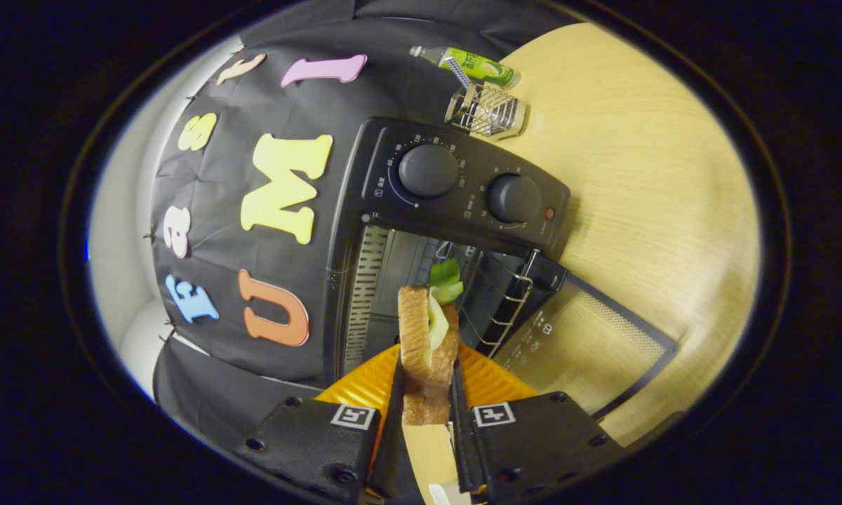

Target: Open the toaster oven, put the food inside, and close the toaster oven door.

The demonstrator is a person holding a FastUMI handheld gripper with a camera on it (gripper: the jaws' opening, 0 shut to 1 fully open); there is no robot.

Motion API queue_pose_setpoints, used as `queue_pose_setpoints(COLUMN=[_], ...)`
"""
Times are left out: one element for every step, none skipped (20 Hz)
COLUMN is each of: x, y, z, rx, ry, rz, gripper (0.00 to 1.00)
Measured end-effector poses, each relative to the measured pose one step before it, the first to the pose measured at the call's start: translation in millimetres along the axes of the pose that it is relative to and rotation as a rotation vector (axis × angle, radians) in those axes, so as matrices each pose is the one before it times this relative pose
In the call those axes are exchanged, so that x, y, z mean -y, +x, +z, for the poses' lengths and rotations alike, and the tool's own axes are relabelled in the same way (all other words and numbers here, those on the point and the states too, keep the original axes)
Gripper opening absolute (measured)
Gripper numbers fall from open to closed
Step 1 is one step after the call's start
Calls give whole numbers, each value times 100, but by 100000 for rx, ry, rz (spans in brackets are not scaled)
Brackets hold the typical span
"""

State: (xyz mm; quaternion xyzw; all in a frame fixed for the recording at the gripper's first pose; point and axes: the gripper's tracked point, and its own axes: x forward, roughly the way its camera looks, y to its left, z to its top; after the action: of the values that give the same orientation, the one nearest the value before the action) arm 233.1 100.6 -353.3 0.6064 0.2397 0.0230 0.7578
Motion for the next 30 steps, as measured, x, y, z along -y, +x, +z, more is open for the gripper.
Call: queue_pose_setpoints(x=[5, -255, -309, -470, -247, -181, -48, -122, 80, 180, 116, 85, 231, 236, -24, -77, 74, -235, -436, -315, -14, 93, -33, 216, 35, 24, -250, -34, -25, 33], y=[579, 854, 1023, 963, 595, 642, 536, 527, 649, 512, 482, 190, 343, 81, 302, -244, -45, -15, -265, -42, -80, -56, 69, 57, -255, -38, -42, -146, -51, -10], z=[-56, -319, -244, 103, -54, -8, 176, 328, 237, -43, -103, -325, -97, -26, -242, -468, -33, -229, -412, -430, -528, -400, -371, -246, -100, -129, -397, -358, -569, -370], rx=[655, 783, 511, 579, 390, 774, 664, 598, 247, -137, -38, 82, -50, 740, -657, -565, -37, -1440, -1024, -1042, -1135, -1355, -1388, -1658, -547, -599, -1471, -2120, -1827, -2002], ry=[-671, -1359, -1128, -666, -735, -1857, -1960, -395, -138, -239, -944, -1478, -1741, -2068, -3074, -3244, -2549, -3106, -4281, -4805, -7417, -6199, -5016, -4172, -3494, -3474, -5457, -6787, -6290, -5669], rz=[-1132, -78, -1030, -201, -506, -549, -338, 354, -649, -354, -76, -662, -844, -1636, -488, -95, -440, 307, 144, -535, -2747, -2320, -1478, -1858, -1489, -1553, -1493, -2060, -1811, -1450], gripper=[37, 37, 37, 37, 37, 38, 37, 38, 38, 38, 38, 38, 38, 39, 42, 42, 45, 53, 60, 68, 75, 79, 83, 87, 92, 93, 94, 97, 99, 98])
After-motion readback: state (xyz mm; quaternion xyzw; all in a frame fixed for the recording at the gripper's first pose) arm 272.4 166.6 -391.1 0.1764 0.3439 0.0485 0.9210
